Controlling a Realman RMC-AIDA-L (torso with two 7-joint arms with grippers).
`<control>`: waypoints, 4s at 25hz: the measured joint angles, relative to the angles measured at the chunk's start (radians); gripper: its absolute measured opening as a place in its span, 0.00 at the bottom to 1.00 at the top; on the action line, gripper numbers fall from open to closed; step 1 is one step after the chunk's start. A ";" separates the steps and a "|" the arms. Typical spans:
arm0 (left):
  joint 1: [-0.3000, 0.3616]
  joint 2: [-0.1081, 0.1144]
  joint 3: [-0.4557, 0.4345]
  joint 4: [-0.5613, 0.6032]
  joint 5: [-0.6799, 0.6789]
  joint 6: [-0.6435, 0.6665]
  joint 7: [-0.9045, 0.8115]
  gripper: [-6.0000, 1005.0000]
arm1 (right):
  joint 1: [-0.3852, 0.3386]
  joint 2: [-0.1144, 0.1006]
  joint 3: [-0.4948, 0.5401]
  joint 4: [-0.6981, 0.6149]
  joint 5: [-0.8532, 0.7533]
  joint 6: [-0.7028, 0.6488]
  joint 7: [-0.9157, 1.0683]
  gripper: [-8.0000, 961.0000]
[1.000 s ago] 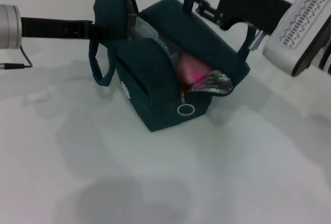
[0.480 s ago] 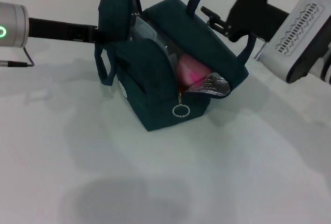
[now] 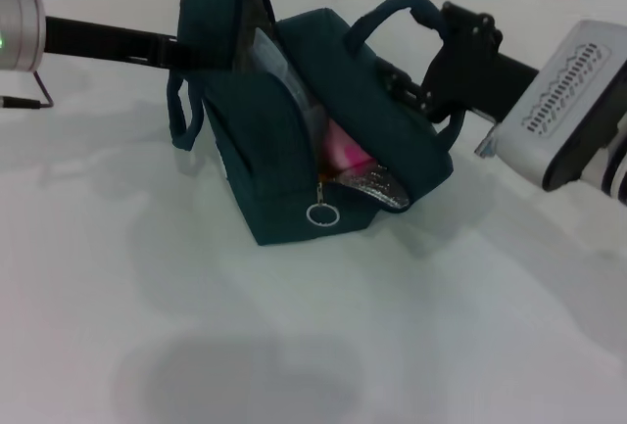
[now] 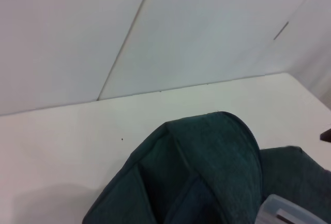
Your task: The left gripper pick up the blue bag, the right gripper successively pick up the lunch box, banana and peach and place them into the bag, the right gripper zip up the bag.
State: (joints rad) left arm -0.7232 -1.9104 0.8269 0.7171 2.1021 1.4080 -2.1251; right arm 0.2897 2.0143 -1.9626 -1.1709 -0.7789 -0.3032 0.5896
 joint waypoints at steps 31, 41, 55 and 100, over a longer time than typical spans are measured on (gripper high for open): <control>-0.054 0.002 0.029 -0.007 -0.005 0.131 -0.030 0.05 | -0.001 -0.109 0.336 0.193 -0.010 -0.811 0.418 0.63; -0.117 0.008 0.016 -0.009 -0.006 0.141 -0.074 0.05 | 0.205 -0.169 0.628 0.696 -0.348 -1.416 0.525 0.63; -0.092 0.000 0.015 -0.008 -0.005 0.137 -0.082 0.05 | 0.315 -0.059 0.636 0.716 -0.815 -1.207 0.646 0.63; -0.072 -0.009 0.015 -0.008 -0.005 0.129 -0.084 0.05 | 0.514 0.014 0.472 0.745 -0.841 -0.962 0.681 0.62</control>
State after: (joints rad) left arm -0.7954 -1.9191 0.8421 0.7087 2.0970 1.5370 -2.2089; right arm 0.8041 2.0279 -1.4910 -0.4261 -1.6196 -1.2650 1.2705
